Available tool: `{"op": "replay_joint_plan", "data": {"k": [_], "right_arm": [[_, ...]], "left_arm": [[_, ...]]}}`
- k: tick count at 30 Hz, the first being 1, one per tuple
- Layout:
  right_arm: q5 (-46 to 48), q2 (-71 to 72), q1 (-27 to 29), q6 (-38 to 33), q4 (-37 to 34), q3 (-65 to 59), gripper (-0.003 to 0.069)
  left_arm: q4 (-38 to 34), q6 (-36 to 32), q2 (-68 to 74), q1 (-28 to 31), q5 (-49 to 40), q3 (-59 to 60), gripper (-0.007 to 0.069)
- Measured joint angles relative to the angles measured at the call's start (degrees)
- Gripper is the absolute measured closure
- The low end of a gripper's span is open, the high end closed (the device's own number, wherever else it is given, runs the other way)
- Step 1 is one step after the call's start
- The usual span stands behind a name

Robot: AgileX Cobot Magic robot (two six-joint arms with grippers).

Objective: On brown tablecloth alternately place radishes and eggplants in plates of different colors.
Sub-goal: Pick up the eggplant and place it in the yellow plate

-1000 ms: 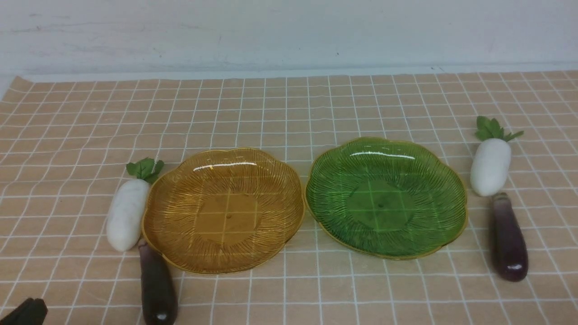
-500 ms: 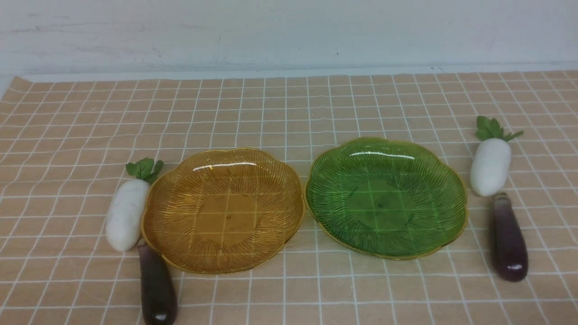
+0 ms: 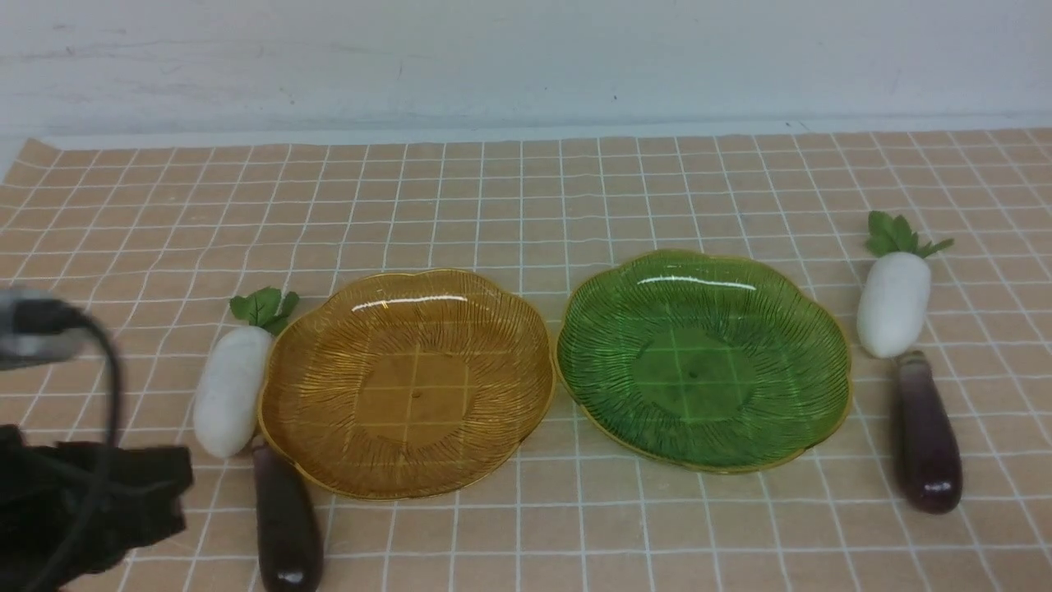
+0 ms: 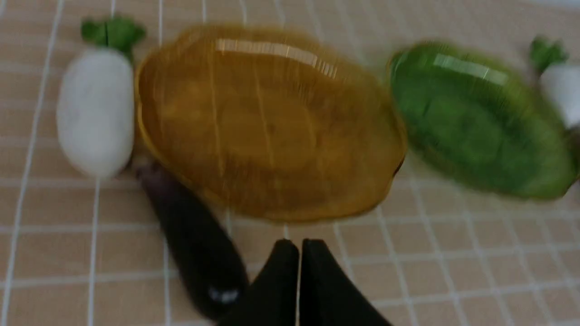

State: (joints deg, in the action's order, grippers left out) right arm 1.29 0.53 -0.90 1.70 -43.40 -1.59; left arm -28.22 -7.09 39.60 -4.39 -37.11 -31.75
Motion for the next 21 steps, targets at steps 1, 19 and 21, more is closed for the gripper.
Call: {"op": "replay_joint_plan", "data": {"k": [1,19,21], "right_arm": [[-0.12,0.0,0.0,0.54,-1.03,0.0,0.0674],[48.18,-34.41,0.0,-12.41,10.91,35.45,0.0674],[49.81,-38.88,0.0,-14.36,11.24,36.16,0.0674]], "left_arm": [[1.68,0.0,4.3,0.0,-3.21,-1.27,0.0628],[11.05,0.5,32.23,-2.54,-8.02,-10.07,0.0628],[12.93,2.65,32.44,-5.29,-8.06,-10.89,0.0628]]}}
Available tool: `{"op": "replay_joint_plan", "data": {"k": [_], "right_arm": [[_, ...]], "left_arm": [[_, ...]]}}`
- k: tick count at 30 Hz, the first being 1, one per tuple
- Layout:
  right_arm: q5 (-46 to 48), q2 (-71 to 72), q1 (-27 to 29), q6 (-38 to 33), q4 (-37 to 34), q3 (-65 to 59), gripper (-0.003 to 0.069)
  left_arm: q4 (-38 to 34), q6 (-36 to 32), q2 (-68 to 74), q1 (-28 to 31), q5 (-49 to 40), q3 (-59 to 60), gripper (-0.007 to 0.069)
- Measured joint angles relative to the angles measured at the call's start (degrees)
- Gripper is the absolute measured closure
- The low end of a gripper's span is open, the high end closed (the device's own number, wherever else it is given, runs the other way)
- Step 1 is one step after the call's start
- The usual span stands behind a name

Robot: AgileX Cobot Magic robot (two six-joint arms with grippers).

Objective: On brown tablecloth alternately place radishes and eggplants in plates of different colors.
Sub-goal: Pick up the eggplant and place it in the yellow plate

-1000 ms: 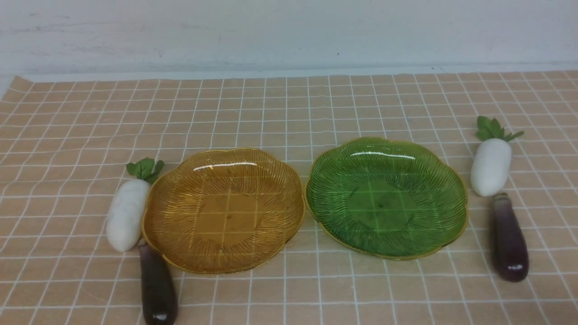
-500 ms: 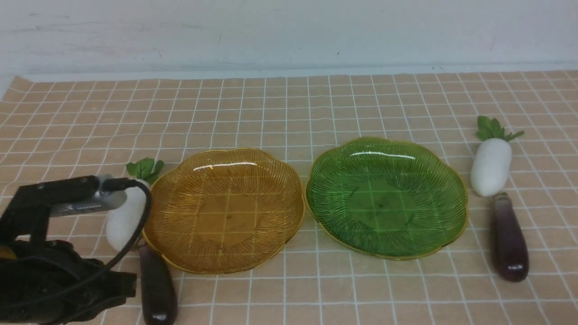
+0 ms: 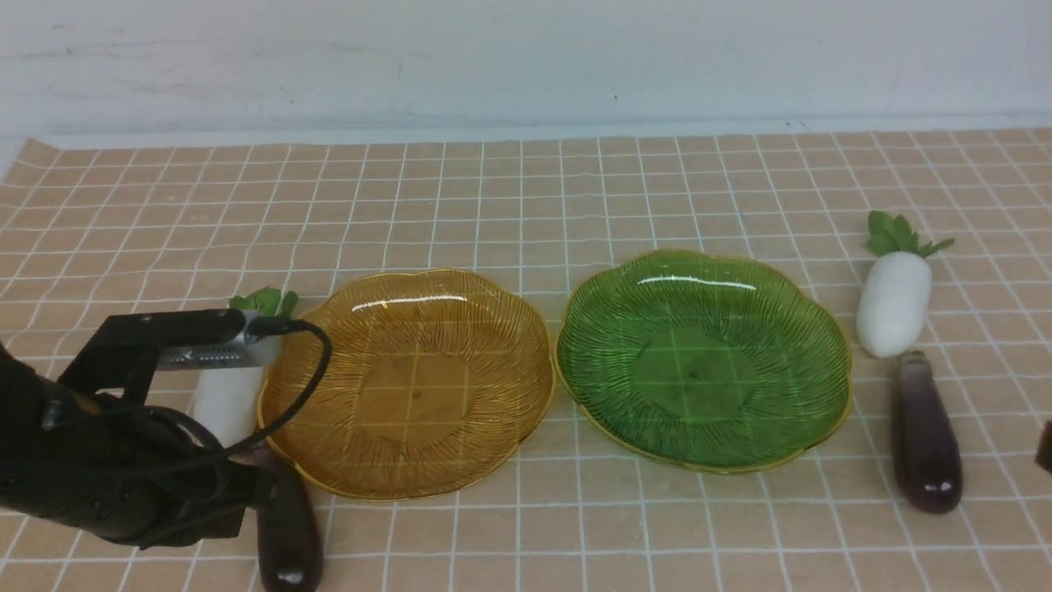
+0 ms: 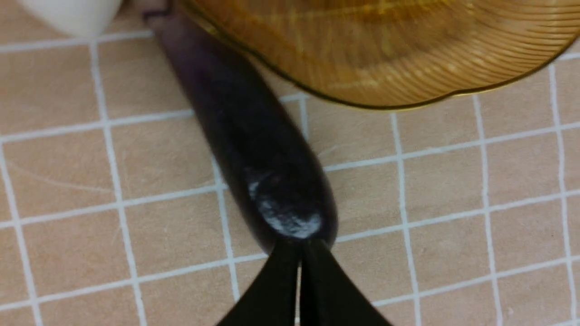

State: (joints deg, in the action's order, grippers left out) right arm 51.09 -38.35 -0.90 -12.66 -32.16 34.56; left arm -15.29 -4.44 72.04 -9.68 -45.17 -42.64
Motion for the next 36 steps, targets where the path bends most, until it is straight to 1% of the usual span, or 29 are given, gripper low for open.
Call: {"op": "replay_joint_plan", "data": {"k": [3,4,6,7,8,10,12,15,18,20,23,26,36], "right_arm": [[0.79,-3.25,0.0,-0.84,-0.06,0.04,0.0674],[0.94,-4.1,0.0,-1.04,-0.06,0.04,0.0674],[0.99,-4.61,0.0,-1.19,-0.22,0.04,0.0674],[0.93,-4.61,0.0,-1.19,-0.21,0.04,0.0674],[0.81,-4.61,0.0,-1.19,-0.21,0.04,0.0674],[0.6,-4.61,0.0,-1.3,-0.21,0.04,0.0674],[0.54,-4.61,0.0,-1.37,-0.21,0.04,0.0674],[0.32,-4.61,0.0,-1.42,-0.21,0.04,0.0674],[-0.46,-4.61,0.0,-1.42,-0.21,0.04,0.0674],[-0.75,-4.61,0.0,-1.42,-0.21,0.04,0.0674],[-0.88,-4.61,0.0,-1.48,-0.24,0.04,0.0674],[-0.88,-4.61,0.0,-1.53,-0.4,0.04,0.0674],[-1.46,-4.61,0.0,-1.53,-0.46,0.04,0.0674]], "left_arm": [[4.65,7.43,0.7,-4.27,0.37,-0.92,0.0628],[7.15,12.48,0.99,-5.31,0.46,-0.92,0.0627],[11.05,19.56,2.0,-6.31,0.66,-0.92,0.062],[13.63,23.63,2.69,-6.4,0.66,-0.92,0.0606],[15.29,25.9,3.3,-6.44,0.66,-0.92,0.0591],[18.07,28.94,4.71,-6.44,0.7,-0.92,0.0542],[18.58,30.56,5.91,-6.44,0.84,-0.92,0.0473],[14.43,30.28,6.73,-6.46,1.39,-0.92,0.0325],[12.03,26.82,7.64,-6.5,3.44,-0.92,0.0197],[11.69,25.32,9.18,-6.5,4.82,-0.97,0.013],[11.69,24.82,11.77,-6.5,6.4,-0.98,0.0062],[11.64,24.65,14.94,-6.5,7.07,-0.98,0.0037],[11.64,24.48,19.03,-6.5,8.69,-1.28,0.0048]]}}
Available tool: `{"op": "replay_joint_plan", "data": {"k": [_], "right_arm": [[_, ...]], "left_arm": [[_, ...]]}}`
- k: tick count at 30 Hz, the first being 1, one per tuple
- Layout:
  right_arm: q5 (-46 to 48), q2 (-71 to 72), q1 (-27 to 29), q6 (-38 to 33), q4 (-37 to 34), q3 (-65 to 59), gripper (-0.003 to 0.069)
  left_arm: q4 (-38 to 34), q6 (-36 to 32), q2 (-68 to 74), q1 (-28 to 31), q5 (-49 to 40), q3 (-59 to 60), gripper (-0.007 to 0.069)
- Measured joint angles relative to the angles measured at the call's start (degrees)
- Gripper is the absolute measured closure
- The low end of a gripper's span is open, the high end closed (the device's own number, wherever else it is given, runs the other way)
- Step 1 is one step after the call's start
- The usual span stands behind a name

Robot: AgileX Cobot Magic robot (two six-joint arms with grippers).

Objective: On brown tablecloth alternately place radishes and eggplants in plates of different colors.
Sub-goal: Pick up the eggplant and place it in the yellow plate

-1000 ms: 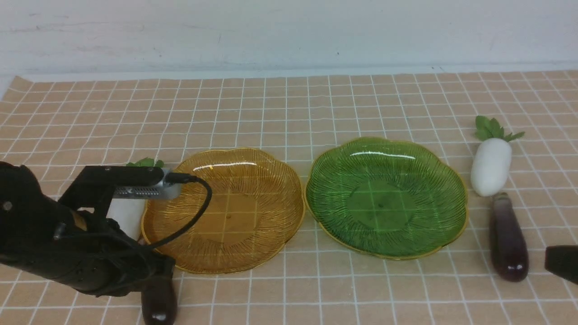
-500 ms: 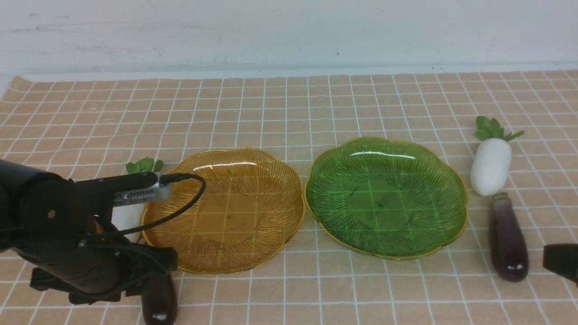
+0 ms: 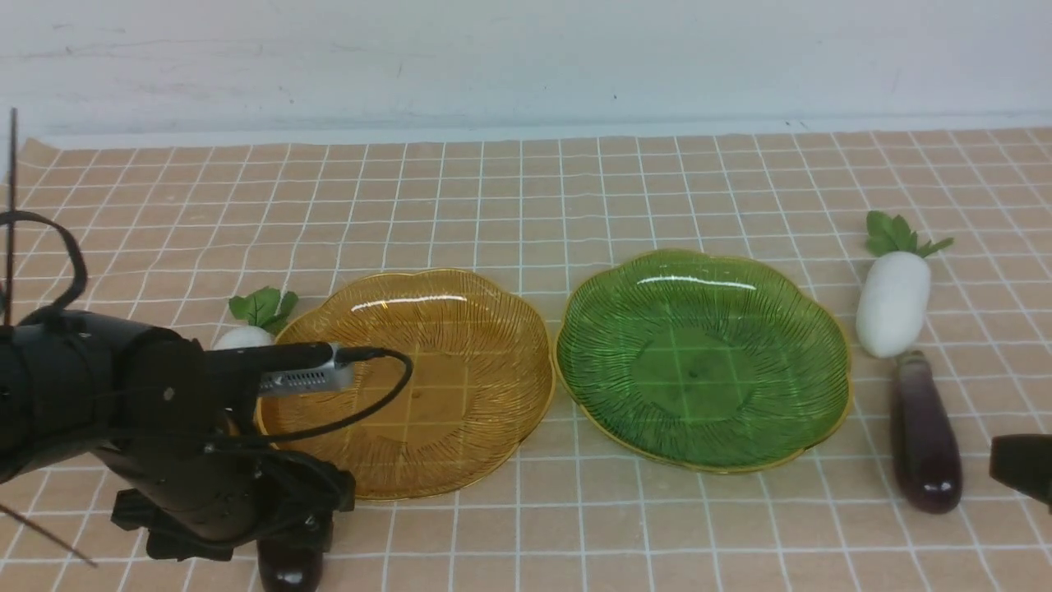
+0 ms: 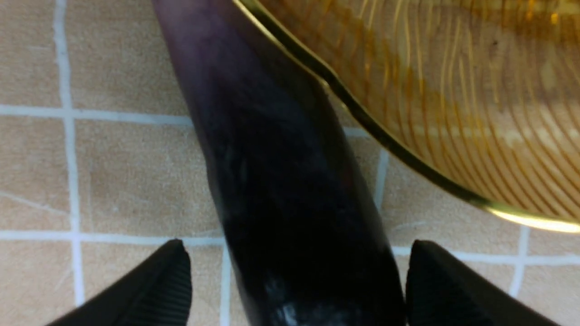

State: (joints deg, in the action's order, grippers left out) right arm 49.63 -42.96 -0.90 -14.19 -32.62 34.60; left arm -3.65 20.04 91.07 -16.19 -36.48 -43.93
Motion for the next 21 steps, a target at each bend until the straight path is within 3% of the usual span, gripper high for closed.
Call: {"op": "replay_joint_plan", "data": {"k": [7,13,21], "right_arm": [[-1.14,0.0,0.0,0.0,-0.17,0.0,0.0674],[-1.26,0.0,0.0,-0.06,-0.17,0.0,0.0674],[-0.56,0.0,0.0,-0.06,-0.17,0.0,0.0674]], "left_arm": [[0.0,-0.08,2.99,0.0,1.14,-0.07,0.0127],[0.62,-0.07,3.41,0.0,-0.29,-0.37,0.0267],[0.44,0.93,2.8,0.0,-4.71,-0.6,0.0305]]}}
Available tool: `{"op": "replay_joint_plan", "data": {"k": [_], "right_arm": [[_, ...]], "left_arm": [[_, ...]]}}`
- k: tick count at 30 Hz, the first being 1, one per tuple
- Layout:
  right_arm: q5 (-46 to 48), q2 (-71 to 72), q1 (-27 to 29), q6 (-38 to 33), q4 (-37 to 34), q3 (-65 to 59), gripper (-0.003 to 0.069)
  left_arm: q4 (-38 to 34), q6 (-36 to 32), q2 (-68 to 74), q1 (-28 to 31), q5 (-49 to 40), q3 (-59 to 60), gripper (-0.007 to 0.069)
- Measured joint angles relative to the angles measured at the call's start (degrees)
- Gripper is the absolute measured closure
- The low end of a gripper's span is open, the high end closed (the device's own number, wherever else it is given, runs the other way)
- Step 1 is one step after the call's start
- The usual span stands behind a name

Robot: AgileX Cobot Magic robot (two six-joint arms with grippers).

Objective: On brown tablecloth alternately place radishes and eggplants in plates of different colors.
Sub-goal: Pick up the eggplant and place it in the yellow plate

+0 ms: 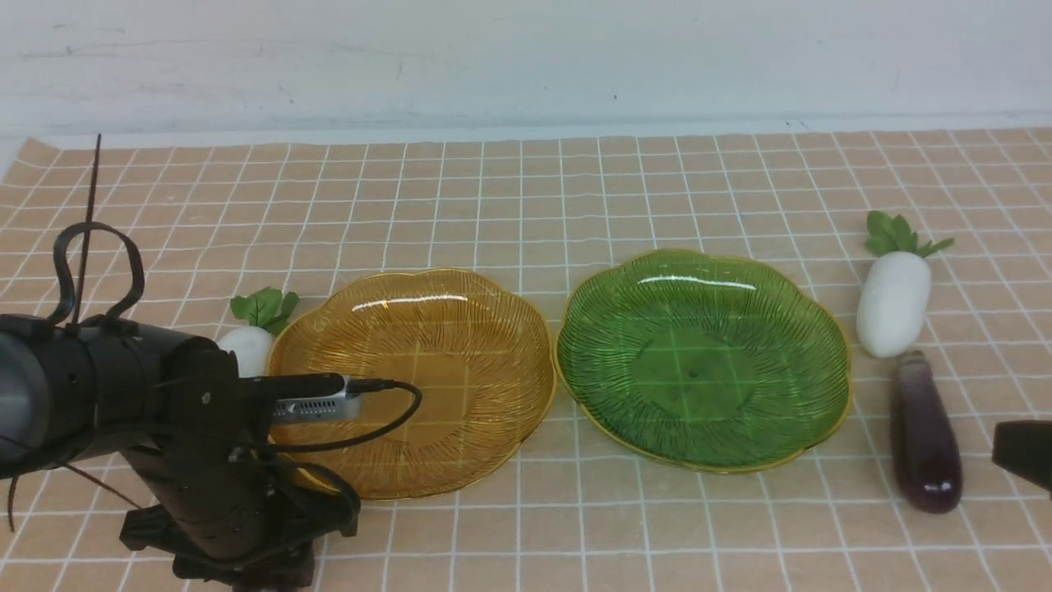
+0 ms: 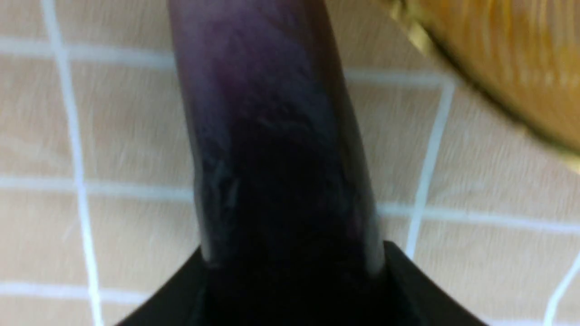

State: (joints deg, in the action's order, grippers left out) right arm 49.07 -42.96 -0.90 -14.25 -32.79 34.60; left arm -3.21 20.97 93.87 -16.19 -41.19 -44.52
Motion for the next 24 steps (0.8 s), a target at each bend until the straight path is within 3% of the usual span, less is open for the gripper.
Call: {"op": "replay_joint_plan", "data": {"k": [11,17,20,24], "right_arm": [[1.99,0.0,0.0,0.0,0.0,0.0,0.0674],[1.76,-0.34,0.0,0.0,0.99,0.63,0.0674],[1.2,-3.02,0.0,1.52,4.27,3.78,0.0674],[1.2,-9.49,0.0,5.22,10.46,10.42,0.0674]], "left_arm": [[-0.42,2.43,-13.11,-0.06,-13.21,0.3,0.0311],[-1.9,1.84,-22.37,-0.06,-10.49,0.49,0.0312],[-4.02,-5.11,-24.77,-0.06,-3.65,-1.86,0.0313],[-6.97,-12.71,-20.5,-0.06,-2.02,-8.07,0.0313]]}}
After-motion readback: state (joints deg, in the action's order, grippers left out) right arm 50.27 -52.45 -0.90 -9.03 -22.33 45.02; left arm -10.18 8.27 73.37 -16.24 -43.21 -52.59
